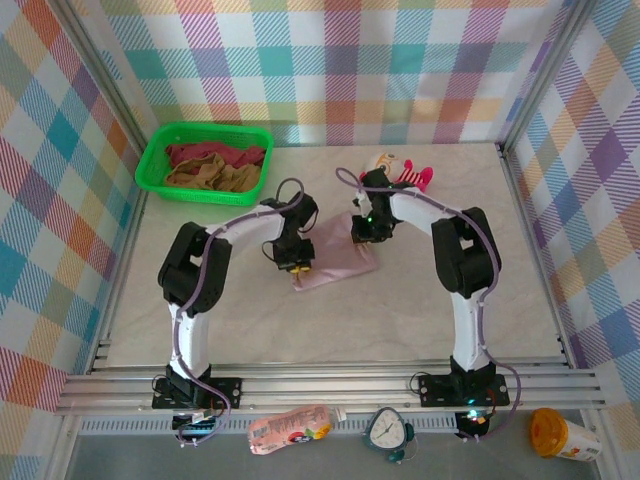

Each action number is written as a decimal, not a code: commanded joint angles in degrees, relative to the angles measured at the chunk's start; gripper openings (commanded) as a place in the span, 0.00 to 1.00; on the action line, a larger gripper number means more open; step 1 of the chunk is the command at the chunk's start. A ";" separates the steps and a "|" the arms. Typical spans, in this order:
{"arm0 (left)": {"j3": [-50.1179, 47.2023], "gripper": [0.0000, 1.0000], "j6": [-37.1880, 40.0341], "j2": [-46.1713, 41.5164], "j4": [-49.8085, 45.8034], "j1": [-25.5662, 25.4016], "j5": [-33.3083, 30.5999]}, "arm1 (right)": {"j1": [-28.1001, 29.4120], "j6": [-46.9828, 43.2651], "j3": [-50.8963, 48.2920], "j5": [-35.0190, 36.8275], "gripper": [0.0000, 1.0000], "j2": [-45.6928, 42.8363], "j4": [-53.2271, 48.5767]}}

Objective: Fold and stack the tank tops

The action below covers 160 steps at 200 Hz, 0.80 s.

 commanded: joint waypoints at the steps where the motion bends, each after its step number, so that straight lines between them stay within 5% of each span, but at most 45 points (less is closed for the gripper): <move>1: 5.25 0.14 6.34 4.42 -4.51 3.74 -6.49 | -0.43 1.98 6.48 -1.58 0.15 4.27 -1.53; 101: 43.99 0.13 17.17 25.82 -9.13 9.56 -14.37 | -2.81 4.69 31.51 6.90 0.13 20.25 -1.52; 160: 56.41 0.14 18.31 32.85 -6.89 9.84 -13.56 | -3.96 2.92 43.13 10.42 0.12 26.92 -0.87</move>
